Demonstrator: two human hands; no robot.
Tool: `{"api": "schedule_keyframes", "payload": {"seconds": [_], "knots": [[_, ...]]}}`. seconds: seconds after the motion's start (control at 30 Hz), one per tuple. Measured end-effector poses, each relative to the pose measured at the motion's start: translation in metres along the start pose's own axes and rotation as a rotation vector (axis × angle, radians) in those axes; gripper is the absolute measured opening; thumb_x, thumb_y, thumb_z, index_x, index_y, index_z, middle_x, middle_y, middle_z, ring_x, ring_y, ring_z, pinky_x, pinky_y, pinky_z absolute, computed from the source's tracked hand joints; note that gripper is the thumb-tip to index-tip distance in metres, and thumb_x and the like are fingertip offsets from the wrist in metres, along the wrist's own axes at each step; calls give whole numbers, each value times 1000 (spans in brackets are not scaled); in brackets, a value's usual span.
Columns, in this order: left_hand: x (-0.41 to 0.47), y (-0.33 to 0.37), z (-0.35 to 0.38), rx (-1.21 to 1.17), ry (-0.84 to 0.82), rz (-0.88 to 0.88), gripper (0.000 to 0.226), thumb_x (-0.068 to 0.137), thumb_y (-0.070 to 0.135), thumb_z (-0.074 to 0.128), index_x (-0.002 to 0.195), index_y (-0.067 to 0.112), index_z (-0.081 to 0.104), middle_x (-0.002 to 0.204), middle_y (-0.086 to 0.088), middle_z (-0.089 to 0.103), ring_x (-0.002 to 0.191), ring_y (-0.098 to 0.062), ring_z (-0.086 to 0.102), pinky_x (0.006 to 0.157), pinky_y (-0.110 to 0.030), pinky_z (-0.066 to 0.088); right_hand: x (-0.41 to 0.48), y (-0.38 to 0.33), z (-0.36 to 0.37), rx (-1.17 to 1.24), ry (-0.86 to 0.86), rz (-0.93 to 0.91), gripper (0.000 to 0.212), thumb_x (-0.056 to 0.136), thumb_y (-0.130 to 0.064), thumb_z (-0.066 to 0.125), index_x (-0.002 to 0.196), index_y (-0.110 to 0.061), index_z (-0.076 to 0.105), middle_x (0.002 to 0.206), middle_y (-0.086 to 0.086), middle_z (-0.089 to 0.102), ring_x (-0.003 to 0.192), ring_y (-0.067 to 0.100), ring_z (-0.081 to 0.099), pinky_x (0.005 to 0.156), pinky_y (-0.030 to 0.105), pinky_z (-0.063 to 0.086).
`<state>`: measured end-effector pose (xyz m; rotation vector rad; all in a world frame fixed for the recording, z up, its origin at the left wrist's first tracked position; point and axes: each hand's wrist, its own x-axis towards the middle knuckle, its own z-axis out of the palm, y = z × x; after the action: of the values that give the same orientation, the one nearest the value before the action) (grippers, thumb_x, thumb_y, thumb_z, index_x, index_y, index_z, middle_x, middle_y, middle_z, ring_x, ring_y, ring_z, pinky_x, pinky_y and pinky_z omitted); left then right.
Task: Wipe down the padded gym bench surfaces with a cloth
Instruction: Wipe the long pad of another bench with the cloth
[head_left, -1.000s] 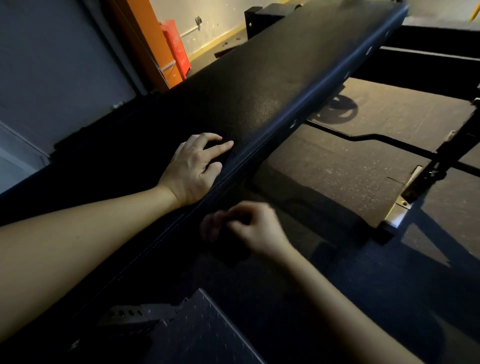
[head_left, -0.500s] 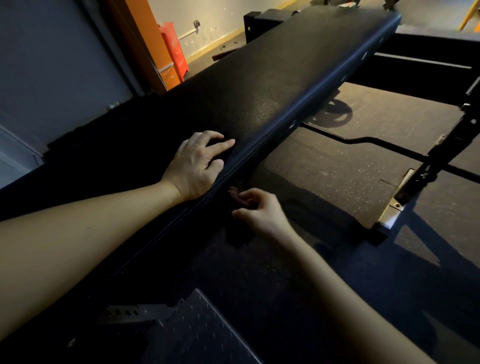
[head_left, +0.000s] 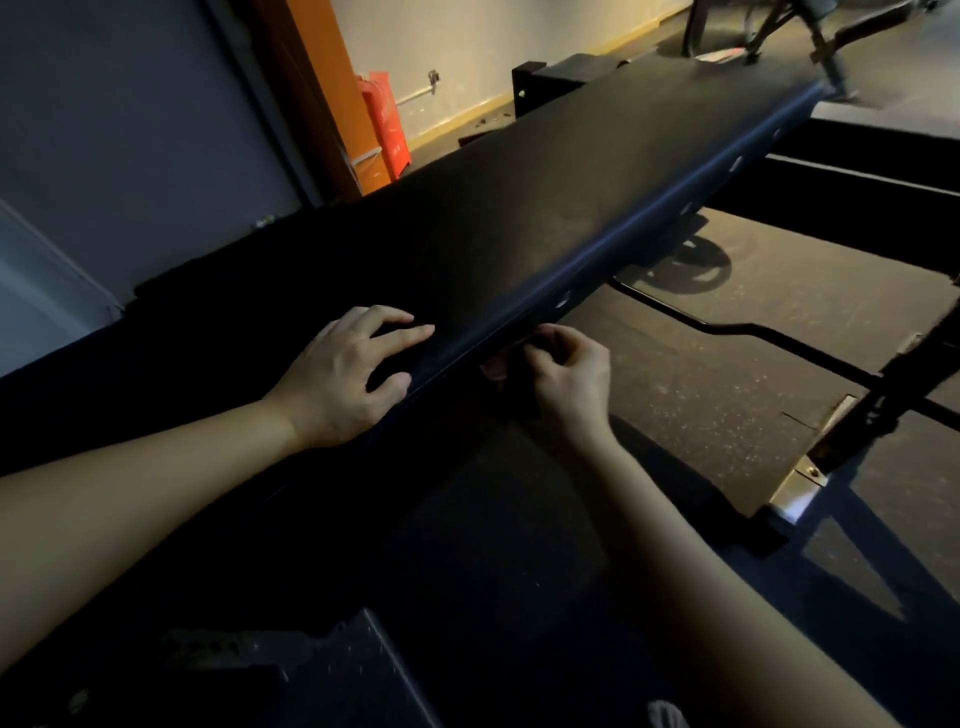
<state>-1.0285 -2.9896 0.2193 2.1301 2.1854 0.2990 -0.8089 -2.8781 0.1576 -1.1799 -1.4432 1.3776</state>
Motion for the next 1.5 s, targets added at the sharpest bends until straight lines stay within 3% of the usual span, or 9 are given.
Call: {"api": "schedule_keyframes", "payload": {"seconds": [0.2, 0.47, 0.6, 0.7, 0.77, 0.97, 1.13, 1.37, 1.5], "knots": [[77, 45, -8, 76, 109, -100, 48, 87, 49, 52, 123, 22, 68, 119, 8, 61, 111, -15, 58, 98, -43, 50, 25, -4, -5, 77, -3, -45, 22, 90, -7, 72, 102, -22, 61, 91, -17, 65, 86, -12, 62, 79, 11, 50], [174, 67, 35, 102, 32, -78, 62, 95, 56, 41, 150, 30, 50, 153, 3, 46, 143, -18, 38, 120, -44, 28, 131, 4, -60, -44, 142, 10, 20, 90, -14, 71, 105, -22, 61, 93, -12, 62, 93, 10, 66, 91, 39, 58], [174, 64, 41, 88, 87, -67, 58, 96, 50, 44, 149, 28, 52, 150, 2, 47, 140, -19, 40, 116, -48, 34, 132, 8, -53, 34, 233, 42, 18, 89, -14, 74, 101, -20, 62, 83, -16, 60, 78, -1, 62, 84, 30, 57], [176, 63, 41, 64, 107, -50, 57, 95, 48, 47, 147, 26, 55, 148, 0, 50, 137, -22, 44, 114, -48, 37, 64, 11, -17, 119, -9, -70, 10, 86, -10, 72, 95, -14, 69, 86, -11, 71, 79, -3, 66, 75, 18, 53], [176, 63, 42, 51, 105, -45, 57, 95, 47, 47, 147, 25, 55, 148, 0, 50, 136, -22, 44, 114, -47, 36, 61, 12, -17, 86, -78, -122, 12, 85, -11, 68, 96, -14, 71, 90, -9, 74, 83, 2, 68, 78, 23, 55], [175, 61, 44, 42, 122, -55, 57, 96, 49, 46, 147, 27, 54, 150, 3, 47, 138, -20, 41, 116, -45, 33, 151, 17, -62, -57, 300, 0, 10, 91, -10, 68, 95, -18, 63, 79, -15, 61, 72, 0, 61, 82, 41, 59], [177, 60, 45, 28, 138, -49, 58, 94, 50, 47, 146, 27, 56, 148, 3, 49, 136, -21, 43, 114, -51, 36, 51, 16, -13, -95, -100, -280, 14, 86, -8, 64, 97, -16, 68, 90, -6, 69, 82, 8, 65, 77, 28, 55], [177, 58, 47, 11, 161, -55, 59, 94, 53, 44, 146, 29, 55, 149, 7, 47, 139, -15, 38, 119, -44, 31, 130, 31, -43, -299, 333, -222, 20, 94, -8, 62, 111, -13, 71, 103, 4, 72, 93, 15, 68, 88, 40, 58], [178, 57, 47, 6, 168, -54, 60, 92, 54, 45, 144, 27, 58, 146, 5, 50, 136, -18, 42, 116, -47, 35, 65, 34, -6, -406, 129, -437, 29, 86, -5, 52, 109, -7, 68, 98, 9, 67, 89, 27, 65, 79, 40, 57]]}}
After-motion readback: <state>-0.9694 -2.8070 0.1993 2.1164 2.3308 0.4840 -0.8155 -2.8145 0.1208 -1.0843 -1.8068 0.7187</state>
